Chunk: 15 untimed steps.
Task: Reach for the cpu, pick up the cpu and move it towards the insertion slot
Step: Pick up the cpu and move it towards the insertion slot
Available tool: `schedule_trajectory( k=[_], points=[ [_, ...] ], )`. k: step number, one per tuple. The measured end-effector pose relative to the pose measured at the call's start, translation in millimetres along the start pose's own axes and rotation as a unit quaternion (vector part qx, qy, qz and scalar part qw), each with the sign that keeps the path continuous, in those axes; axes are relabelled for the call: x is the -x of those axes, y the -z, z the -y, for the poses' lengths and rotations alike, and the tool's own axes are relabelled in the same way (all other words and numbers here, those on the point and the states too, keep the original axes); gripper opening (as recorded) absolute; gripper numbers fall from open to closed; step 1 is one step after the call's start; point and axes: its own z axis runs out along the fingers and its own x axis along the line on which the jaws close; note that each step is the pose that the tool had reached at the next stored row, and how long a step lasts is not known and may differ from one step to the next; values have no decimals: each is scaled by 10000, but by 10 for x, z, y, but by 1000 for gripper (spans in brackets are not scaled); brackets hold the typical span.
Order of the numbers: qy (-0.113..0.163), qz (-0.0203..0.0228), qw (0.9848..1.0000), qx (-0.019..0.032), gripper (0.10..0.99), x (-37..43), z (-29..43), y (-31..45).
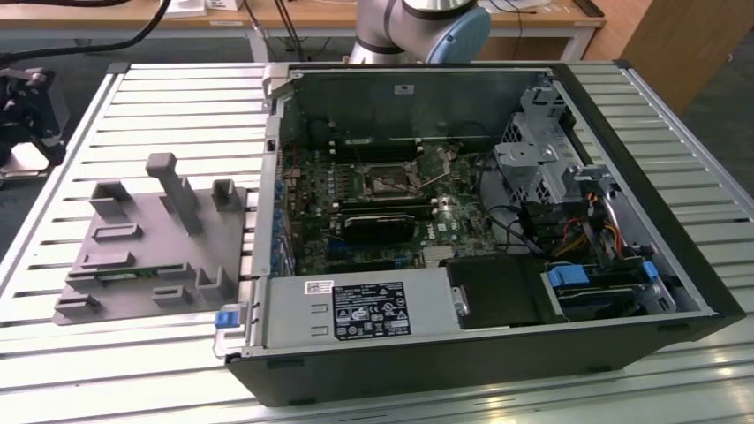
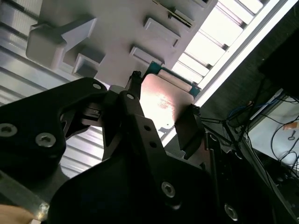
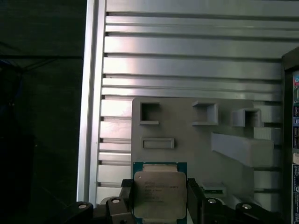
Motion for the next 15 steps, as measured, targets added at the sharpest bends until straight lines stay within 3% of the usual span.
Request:
schedule_trajectory(
  k=[15],
  points=[
    [0,0,10000,0,541,-5,-18,313]
  ],
)
